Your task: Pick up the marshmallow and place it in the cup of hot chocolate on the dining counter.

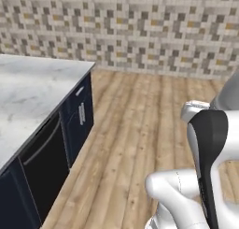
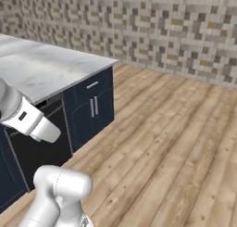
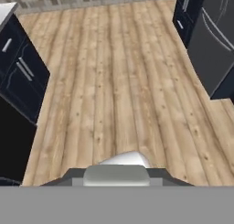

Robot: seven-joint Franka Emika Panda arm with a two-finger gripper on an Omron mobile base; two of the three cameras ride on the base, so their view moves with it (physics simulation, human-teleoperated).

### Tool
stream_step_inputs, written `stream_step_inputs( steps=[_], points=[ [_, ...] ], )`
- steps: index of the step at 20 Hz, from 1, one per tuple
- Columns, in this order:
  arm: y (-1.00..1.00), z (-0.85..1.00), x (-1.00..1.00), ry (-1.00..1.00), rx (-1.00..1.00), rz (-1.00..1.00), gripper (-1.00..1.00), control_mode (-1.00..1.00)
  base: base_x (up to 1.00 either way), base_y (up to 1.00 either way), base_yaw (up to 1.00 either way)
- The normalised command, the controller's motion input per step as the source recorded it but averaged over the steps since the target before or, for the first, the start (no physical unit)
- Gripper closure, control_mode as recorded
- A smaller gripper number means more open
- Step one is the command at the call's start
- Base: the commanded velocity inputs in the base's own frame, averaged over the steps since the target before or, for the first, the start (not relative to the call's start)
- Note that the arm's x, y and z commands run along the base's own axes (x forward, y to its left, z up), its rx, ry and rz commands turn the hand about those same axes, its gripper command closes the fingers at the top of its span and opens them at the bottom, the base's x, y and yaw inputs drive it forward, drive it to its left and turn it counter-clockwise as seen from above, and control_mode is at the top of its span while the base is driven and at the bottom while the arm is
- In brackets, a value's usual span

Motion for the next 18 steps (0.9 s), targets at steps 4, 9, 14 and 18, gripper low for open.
stream_step_inputs(
  steps=[4,9,14,18],
  points=[
    [0.0,0.0,0.0,0.0,0.0,0.0,1.0,1.0,1.0,-0.32,0.0],
    [0.0,0.0,0.0,0.0,0.0,0.0,1.0,1.0,1.0,-0.52,0.0],
    [0.0,0.0,0.0,0.0,0.0,0.0,1.0,1.0,1.0,-0.53,0.0],
    [0.0,0.0,0.0,0.0,0.0,0.0,1.0,1.0,1.0,-0.35,0.0]
  ],
)
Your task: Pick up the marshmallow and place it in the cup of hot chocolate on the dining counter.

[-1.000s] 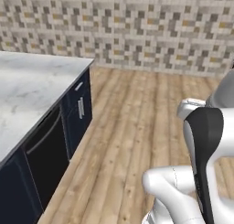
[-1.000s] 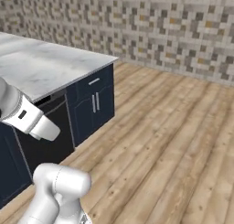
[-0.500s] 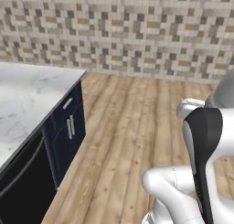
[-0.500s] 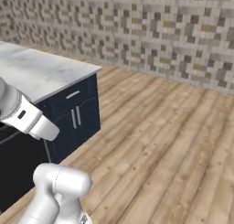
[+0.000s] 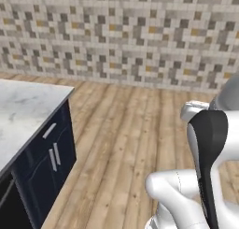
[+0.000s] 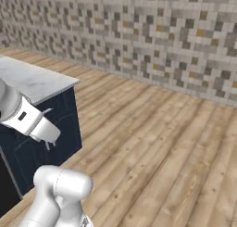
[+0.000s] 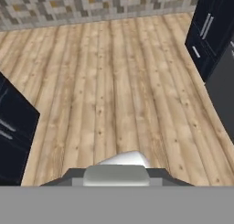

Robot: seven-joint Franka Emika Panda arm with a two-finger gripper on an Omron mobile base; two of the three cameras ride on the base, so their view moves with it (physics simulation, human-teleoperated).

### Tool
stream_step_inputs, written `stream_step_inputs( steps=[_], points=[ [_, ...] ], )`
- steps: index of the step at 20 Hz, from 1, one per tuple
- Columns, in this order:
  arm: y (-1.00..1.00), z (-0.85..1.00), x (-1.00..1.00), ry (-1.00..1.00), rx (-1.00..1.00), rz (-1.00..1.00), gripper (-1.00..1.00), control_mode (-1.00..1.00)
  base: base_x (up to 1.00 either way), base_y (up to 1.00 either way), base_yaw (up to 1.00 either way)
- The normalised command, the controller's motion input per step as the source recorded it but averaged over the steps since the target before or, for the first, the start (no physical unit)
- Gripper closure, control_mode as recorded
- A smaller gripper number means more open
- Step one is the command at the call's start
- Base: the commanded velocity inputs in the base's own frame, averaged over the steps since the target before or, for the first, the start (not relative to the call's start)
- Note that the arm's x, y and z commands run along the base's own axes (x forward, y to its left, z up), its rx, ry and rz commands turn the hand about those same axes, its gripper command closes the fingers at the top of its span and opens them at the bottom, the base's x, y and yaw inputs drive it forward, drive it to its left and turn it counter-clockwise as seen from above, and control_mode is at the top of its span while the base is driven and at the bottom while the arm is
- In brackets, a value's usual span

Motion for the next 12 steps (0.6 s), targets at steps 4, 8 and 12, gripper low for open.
stream_step_inputs(
  steps=[4,8,12],
  points=[
    [0.0,0.0,0.0,0.0,0.0,0.0,1.0,1.0,1.0,-0.27,0.03],
    [0.0,0.0,0.0,0.0,0.0,0.0,1.0,1.0,1.0,-0.23,0.04],
    [0.0,0.0,0.0,0.0,0.0,0.0,1.0,1.0,1.0,-0.02,0.14]
  ],
)
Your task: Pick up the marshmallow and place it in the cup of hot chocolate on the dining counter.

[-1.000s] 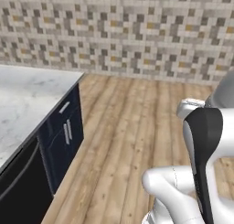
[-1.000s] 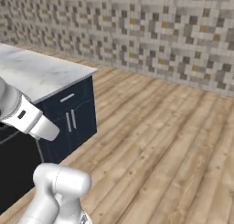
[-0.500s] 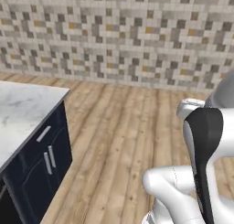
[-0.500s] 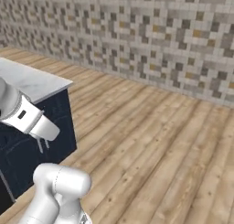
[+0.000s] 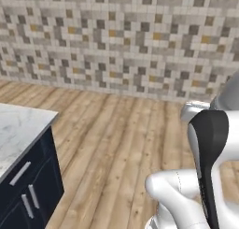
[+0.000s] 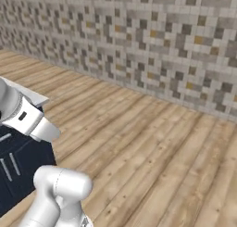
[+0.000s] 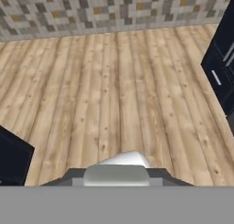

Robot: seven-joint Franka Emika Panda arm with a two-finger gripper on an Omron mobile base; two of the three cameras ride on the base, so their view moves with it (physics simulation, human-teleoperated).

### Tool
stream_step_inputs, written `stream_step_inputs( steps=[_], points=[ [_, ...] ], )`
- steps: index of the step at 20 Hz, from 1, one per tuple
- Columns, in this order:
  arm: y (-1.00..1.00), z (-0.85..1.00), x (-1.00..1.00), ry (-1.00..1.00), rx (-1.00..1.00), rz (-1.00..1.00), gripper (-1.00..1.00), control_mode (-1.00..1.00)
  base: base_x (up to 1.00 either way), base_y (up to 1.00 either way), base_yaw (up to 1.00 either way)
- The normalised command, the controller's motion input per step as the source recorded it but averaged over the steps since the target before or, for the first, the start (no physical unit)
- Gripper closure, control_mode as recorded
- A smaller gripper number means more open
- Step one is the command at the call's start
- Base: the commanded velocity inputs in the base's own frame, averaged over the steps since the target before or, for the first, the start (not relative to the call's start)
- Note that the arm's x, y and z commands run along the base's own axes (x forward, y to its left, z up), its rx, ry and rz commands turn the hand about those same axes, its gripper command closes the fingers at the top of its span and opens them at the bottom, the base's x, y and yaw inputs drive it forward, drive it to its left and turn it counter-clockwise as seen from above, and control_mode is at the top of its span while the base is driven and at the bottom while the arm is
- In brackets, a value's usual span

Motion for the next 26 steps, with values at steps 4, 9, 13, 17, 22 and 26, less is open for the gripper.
stream_step_inputs(
  steps=[4,9,13,17,22,26],
  points=[
    [0.0,0.0,0.0,0.0,0.0,0.0,1.0,1.0,1.0,0.0,0.21],
    [0.0,0.0,0.0,0.0,0.0,0.0,1.0,1.0,1.0,-0.18,0.27],
    [0.0,0.0,0.0,0.0,0.0,0.0,1.0,1.0,1.0,-0.47,0.33],
    [0.0,0.0,0.0,0.0,0.0,0.0,1.0,1.0,1.0,-0.87,0.32],
    [0.0,0.0,0.0,0.0,0.0,0.0,1.0,1.0,1.0,-0.93,0.32],
    [0.0,0.0,0.0,0.0,0.0,0.0,1.0,1.0,1.0,-0.98,0.32]
  ],
)
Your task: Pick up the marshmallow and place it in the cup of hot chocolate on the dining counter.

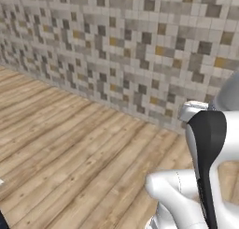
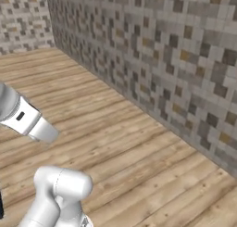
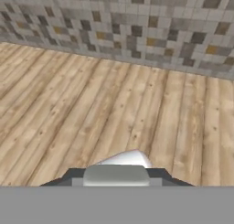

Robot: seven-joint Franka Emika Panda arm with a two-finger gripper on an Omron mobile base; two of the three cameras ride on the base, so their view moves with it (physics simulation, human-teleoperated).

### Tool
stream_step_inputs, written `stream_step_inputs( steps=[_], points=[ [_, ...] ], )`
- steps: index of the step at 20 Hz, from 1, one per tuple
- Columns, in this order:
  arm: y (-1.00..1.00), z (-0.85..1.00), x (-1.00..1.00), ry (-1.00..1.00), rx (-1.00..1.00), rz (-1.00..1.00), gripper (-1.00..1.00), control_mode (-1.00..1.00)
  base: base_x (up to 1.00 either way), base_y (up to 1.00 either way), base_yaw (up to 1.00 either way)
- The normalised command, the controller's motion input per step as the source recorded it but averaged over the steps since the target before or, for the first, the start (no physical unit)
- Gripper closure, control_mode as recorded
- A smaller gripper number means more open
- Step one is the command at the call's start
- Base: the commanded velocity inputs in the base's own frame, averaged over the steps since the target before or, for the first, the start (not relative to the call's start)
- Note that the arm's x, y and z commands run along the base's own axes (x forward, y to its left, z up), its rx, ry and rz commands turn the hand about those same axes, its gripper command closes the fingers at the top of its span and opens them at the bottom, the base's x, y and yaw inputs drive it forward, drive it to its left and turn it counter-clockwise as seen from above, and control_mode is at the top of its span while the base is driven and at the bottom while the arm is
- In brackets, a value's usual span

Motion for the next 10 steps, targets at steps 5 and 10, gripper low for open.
stream_step_inputs(
  steps=[5,10],
  points=[
    [0.0,0.0,0.0,0.0,0.0,0.0,1.0,1.0,1.0,-0.77,0.31],
    [0.0,0.0,0.0,0.0,0.0,0.0,1.0,1.0,1.0,-0.31,0.36]
  ],
)
